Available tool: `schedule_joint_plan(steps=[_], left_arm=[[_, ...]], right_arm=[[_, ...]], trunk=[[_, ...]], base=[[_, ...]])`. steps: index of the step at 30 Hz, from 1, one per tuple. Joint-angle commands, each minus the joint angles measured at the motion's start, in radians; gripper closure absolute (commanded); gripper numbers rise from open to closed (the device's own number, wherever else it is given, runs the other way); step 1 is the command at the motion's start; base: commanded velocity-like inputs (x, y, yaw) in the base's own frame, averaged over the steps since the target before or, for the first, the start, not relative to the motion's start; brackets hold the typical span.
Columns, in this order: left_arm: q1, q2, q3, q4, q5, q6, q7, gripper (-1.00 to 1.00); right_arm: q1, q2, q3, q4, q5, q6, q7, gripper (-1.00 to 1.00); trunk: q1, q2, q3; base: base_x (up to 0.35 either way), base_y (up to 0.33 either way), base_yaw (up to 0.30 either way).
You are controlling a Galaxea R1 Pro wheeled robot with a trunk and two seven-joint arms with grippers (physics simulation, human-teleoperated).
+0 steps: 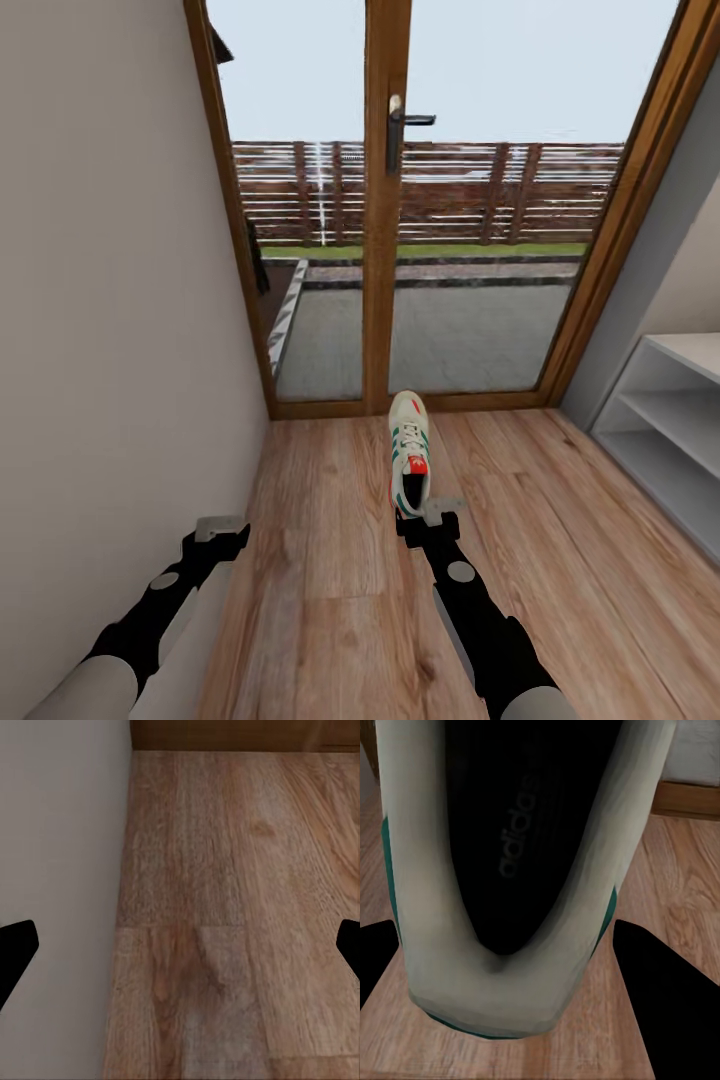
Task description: Pick up the two gym shoes and the two sandals from the corridor floor and place them onto the hallstand (shoe rack) in the corridor, making sure they are on the rack and not on the floor. Arrange them so the two gym shoes are next to each other and the two sandals are next to each other.
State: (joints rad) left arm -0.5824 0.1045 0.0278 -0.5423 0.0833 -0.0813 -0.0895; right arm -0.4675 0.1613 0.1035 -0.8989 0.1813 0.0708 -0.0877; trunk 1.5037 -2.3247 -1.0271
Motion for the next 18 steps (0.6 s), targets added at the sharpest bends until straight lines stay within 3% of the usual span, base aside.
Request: schedule_joint_plan(steps=[1, 18], left_arm=[[-0.001, 0.0, 0.003, 0.001, 0.009, -0.002, -0.008, -1.0], [-0.001, 0.0, 0.004, 0.002, 0.009, -0.002, -0.01, -1.0]], right_arm=[[0.0, 0.0, 0.002, -0.002, 0.01, 0.007, -0.006, 1.0], [0.0, 0.0, 0.002, -0.002, 0.011, 0.007, -0.006, 1.0]], trunk=[[0.0, 0.0, -0.001], [0.0, 0.0, -0.001]], base=[[0.335, 0.0, 0.0], [0.335, 0.0, 0.0]])
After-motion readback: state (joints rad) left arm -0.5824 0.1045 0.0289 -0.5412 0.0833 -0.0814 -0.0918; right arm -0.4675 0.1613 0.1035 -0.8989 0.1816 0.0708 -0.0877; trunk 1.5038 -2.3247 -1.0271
